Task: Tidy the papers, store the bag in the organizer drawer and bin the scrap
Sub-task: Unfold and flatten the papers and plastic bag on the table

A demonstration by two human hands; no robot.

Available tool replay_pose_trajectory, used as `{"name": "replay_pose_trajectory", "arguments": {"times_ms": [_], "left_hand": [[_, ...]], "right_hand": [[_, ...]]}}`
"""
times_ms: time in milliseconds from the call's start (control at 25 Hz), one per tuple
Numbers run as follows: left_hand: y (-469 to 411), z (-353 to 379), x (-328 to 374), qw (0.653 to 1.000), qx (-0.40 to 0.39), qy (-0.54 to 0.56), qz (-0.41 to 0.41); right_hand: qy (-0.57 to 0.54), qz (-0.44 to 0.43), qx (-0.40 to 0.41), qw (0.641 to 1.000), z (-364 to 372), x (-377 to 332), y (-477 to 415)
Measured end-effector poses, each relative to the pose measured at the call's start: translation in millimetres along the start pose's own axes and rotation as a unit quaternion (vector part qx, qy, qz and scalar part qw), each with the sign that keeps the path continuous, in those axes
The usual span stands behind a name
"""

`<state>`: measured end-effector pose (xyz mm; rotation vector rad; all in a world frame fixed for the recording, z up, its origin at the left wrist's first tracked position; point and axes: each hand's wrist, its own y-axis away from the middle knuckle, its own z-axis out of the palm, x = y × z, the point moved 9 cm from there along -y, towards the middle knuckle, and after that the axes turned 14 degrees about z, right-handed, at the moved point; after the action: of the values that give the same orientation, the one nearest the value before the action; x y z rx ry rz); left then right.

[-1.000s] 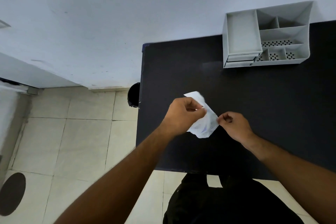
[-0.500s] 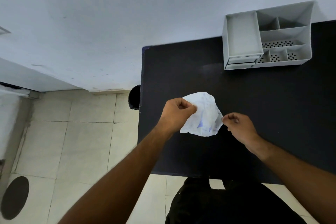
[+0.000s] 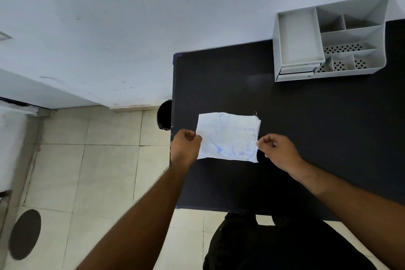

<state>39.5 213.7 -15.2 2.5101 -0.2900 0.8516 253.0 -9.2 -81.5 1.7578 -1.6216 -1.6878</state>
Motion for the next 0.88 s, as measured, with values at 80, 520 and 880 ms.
{"name": "replay_pose_trajectory", "arguments": {"times_ms": [80,520,880], "left_hand": [[1,3,3,0.998,0.005,-0.062,0.034],[21,128,48,0.924,-0.240,-0.204,0.218],[10,130,49,0.894,-0.246,-0.280,0.248]], "right_hand": [[0.008,-0.003,-0.005,1.000,5,-4,0],[-0.088,0.126,-0.057,0.987,-5,20,-7],[-0.093,0.108,-0.072,0.987,-4,-12,-41]]}}
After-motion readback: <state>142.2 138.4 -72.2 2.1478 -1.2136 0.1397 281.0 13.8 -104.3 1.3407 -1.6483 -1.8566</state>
